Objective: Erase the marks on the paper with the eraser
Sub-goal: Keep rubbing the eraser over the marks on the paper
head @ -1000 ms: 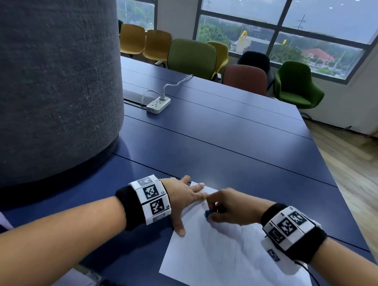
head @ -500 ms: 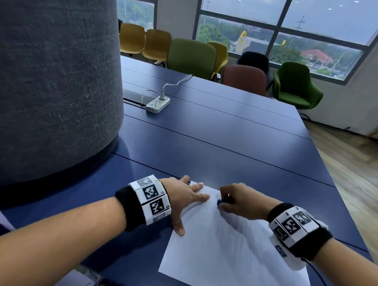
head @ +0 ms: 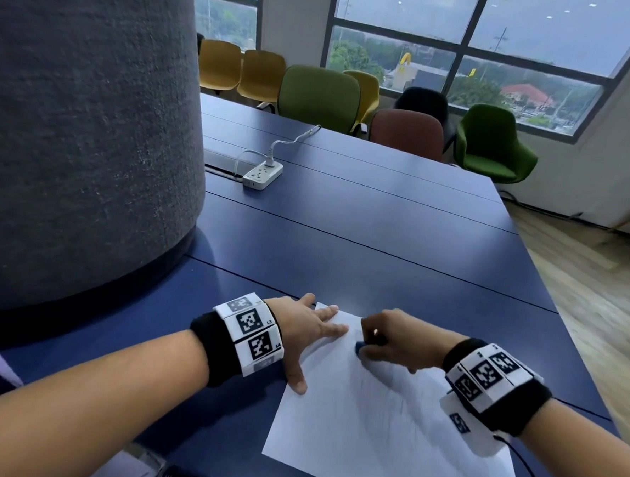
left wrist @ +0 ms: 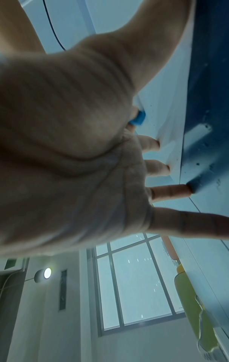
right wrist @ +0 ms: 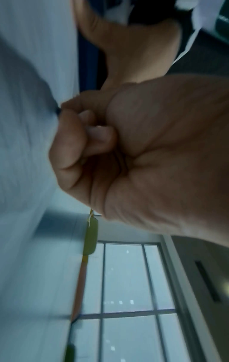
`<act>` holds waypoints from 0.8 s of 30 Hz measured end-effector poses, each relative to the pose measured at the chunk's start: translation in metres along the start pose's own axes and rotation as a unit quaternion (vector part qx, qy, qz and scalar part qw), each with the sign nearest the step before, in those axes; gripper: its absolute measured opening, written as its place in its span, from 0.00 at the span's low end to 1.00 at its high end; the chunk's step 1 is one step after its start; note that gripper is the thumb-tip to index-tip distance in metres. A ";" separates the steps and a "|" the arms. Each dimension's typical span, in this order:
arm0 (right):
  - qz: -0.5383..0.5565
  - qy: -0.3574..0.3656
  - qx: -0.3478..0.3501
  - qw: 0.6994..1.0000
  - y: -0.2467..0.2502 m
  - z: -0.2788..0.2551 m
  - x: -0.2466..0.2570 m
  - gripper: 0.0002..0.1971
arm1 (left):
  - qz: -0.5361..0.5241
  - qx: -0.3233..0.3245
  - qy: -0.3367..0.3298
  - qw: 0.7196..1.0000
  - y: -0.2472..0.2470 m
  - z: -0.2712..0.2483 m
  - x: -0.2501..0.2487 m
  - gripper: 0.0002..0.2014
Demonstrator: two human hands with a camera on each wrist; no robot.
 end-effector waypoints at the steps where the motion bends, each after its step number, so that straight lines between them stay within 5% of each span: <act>1: -0.002 -0.013 -0.019 1.000 0.004 0.002 -0.003 0.12 | 0.000 0.000 0.000 1.000 0.000 0.000 0.000 0.58; 7: 0.007 0.019 0.038 0.999 -0.006 -0.001 0.003 0.10 | -0.005 -0.002 0.002 1.000 0.000 -0.001 0.000 0.58; 12: 0.018 -0.006 -0.007 1.000 0.006 0.003 -0.006 0.11 | -0.006 0.002 0.002 1.000 0.001 -0.001 0.000 0.58; 16: 0.022 0.027 0.051 0.998 -0.006 -0.004 0.007 0.12 | -0.007 -0.003 0.002 1.000 0.000 -0.001 0.000 0.58; 21: 0.015 0.007 -0.004 1.000 0.002 0.000 0.005 0.11 | -0.010 0.004 0.005 1.000 0.001 -0.001 0.000 0.58; 24: -0.006 0.046 0.059 0.997 -0.014 -0.011 0.018 0.09 | -0.008 0.001 0.002 1.000 0.000 0.000 0.000 0.58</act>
Point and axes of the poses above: each hand's wrist, its own z-axis towards the middle knuckle, its own y-axis out of the back of the hand, x = y × z, the point moved 1 cm from there along z, towards the middle knuckle
